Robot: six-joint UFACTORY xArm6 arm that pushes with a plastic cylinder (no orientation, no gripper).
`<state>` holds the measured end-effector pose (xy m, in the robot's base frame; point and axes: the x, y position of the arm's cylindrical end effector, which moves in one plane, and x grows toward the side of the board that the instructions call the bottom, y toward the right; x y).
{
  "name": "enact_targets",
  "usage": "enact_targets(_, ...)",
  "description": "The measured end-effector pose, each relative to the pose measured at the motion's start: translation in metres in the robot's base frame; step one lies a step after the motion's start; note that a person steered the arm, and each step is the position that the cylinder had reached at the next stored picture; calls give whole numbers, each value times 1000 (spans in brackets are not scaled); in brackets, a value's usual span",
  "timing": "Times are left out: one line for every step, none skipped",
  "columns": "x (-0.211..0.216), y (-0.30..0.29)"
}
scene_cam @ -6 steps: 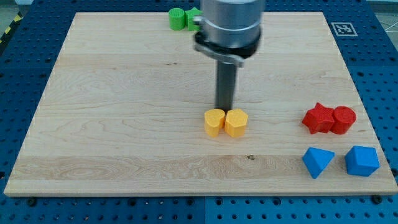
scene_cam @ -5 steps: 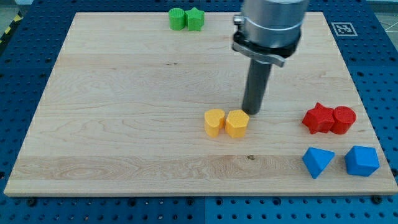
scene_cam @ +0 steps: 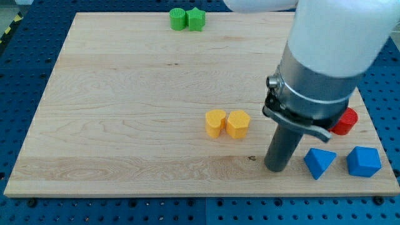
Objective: Move the blue triangle towards the blue cube
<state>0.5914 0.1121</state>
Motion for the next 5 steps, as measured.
enact_targets(6, 21)
enact_targets(14, 51)
enact_targets(18, 71)
enact_targets(18, 87)
enact_targets(18, 96)
